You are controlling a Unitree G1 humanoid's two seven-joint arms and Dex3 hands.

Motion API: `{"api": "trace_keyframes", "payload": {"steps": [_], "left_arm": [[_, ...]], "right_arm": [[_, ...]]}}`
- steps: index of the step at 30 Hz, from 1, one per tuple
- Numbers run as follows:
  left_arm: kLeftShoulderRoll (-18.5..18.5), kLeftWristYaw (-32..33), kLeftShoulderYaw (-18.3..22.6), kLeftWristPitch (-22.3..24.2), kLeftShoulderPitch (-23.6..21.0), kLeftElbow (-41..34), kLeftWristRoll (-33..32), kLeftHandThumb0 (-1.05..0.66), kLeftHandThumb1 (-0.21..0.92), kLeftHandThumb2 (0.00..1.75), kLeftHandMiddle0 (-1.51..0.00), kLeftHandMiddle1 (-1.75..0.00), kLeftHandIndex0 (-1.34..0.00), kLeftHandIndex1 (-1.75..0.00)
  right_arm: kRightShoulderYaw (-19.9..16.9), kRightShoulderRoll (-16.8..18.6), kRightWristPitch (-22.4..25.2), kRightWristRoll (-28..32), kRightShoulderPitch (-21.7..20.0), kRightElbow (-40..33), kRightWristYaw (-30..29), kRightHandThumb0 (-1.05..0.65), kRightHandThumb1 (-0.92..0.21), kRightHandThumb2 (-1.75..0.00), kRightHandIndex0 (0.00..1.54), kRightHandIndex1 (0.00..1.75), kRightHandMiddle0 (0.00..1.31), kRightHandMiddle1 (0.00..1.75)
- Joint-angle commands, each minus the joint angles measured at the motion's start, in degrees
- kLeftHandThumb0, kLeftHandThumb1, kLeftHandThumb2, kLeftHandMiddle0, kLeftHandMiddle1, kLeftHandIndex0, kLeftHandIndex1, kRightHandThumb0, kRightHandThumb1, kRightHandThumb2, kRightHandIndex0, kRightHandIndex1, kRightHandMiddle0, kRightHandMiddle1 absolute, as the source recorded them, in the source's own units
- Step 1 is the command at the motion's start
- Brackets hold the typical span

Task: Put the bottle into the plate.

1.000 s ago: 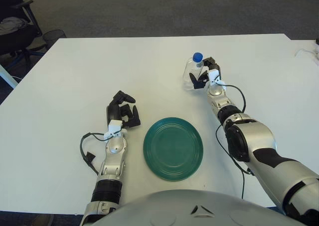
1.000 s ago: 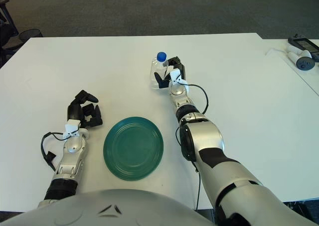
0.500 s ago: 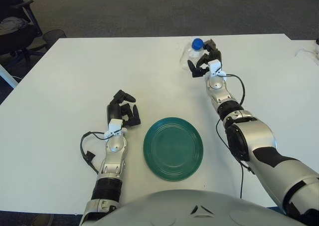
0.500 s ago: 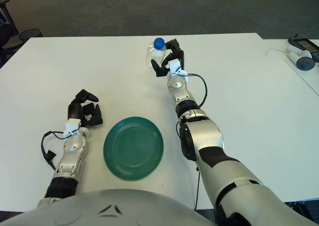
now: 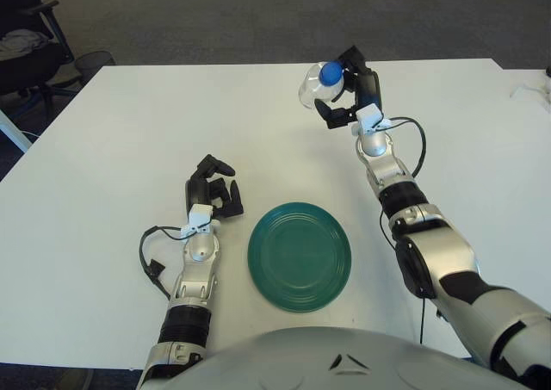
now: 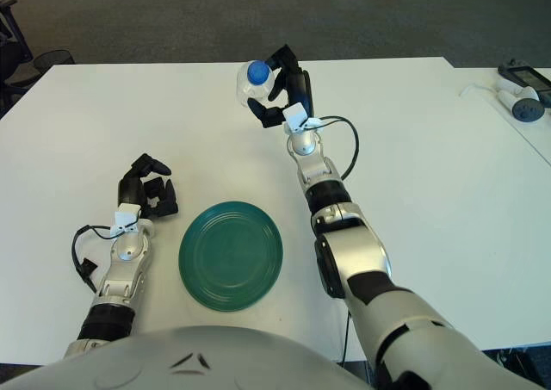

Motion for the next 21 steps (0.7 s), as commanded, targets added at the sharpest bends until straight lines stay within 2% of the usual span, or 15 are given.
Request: {"api": "trace_keyframes", "payload": {"steps": [1,8,12,14,21], "left_arm": [[0.26,-0.16,0.04,2.52,0.59,3.09,0.3,-0.58,0.07,1.61,-1.33,-1.75,-0.81,-1.75],[-0.05,0.93,0.17,2.55,0.01,3.89,0.93,-0.58,0.07,1.61,-1.33,-1.75,-0.81,-1.75],[-0.11,1.17,0.19,2.69,-0.25,4.15,1.06,-0.58,0.07,1.61,-1.32,-1.75,-0.81,-1.75],[-0.16,1.23,0.19,2.85,-0.34,4.2,1.01,-0.58,0.08,1.61,-1.32,-1.75,-0.81,-1.75],[-0.09,1.4,0.02,3.1,-0.59,4.4,1.02,-0.58,0.08,1.61,-1.32,-1.75,-0.81,-1.75]], "right_arm": [[2.72,-0.49,4.59,0.24,8.4,-16.84,5.71,0.57,-0.08,-1.6,0.81,1.75,1.07,1.75],[6.45,-3.17,8.42,0.48,17.08,-30.25,14.29,0.57,-0.08,-1.6,0.81,1.75,1.07,1.75],[7.34,-4.26,9.96,0.06,20.43,-34.9,17.15,0.58,-0.08,-1.61,0.81,1.75,1.06,1.75],[7.94,-5.93,10.1,0.92,22.32,-37.47,20.18,0.58,-0.07,-1.61,0.82,1.75,1.06,1.75],[7.4,-9.46,9.46,3.11,23.14,-39.72,26.69,0.59,-0.06,-1.63,0.83,1.75,1.03,1.75]]}}
